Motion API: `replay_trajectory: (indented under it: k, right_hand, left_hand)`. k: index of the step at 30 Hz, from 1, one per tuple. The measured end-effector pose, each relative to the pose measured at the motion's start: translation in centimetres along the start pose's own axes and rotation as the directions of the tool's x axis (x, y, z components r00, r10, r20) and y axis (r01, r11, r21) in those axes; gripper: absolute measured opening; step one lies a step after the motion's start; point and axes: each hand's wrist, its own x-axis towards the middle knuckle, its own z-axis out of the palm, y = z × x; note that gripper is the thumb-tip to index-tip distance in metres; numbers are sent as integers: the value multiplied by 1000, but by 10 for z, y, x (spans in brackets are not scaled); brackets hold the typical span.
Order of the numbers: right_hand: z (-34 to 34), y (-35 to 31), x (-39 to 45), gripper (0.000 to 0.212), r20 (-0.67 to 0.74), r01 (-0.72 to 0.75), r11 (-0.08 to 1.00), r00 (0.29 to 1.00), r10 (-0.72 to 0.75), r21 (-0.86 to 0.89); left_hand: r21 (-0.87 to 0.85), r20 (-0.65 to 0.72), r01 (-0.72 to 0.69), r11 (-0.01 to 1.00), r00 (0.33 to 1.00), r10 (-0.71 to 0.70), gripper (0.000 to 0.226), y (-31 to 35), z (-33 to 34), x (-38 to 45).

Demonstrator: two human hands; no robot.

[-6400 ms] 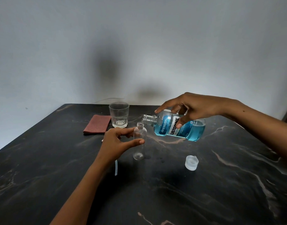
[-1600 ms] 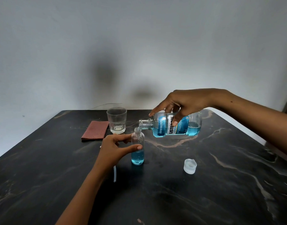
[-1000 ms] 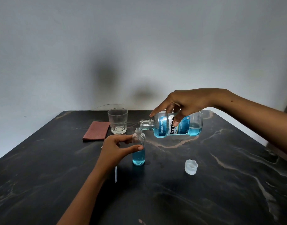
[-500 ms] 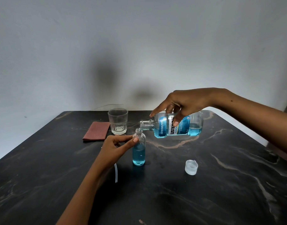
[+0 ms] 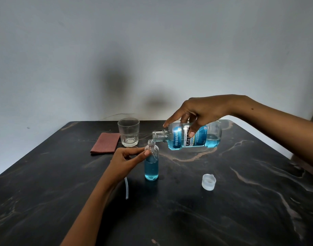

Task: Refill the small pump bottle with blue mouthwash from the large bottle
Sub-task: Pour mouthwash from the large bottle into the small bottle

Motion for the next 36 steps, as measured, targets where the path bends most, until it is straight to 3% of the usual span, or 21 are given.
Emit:
replay_trajectory:
  k: [36]
  right_hand:
    - [-4, -7, 0, 63, 49, 4, 1000, 999, -4, -7]
  left_hand:
    - [-113, -51, -21, 993, 999, 16, 23, -2, -2, 0]
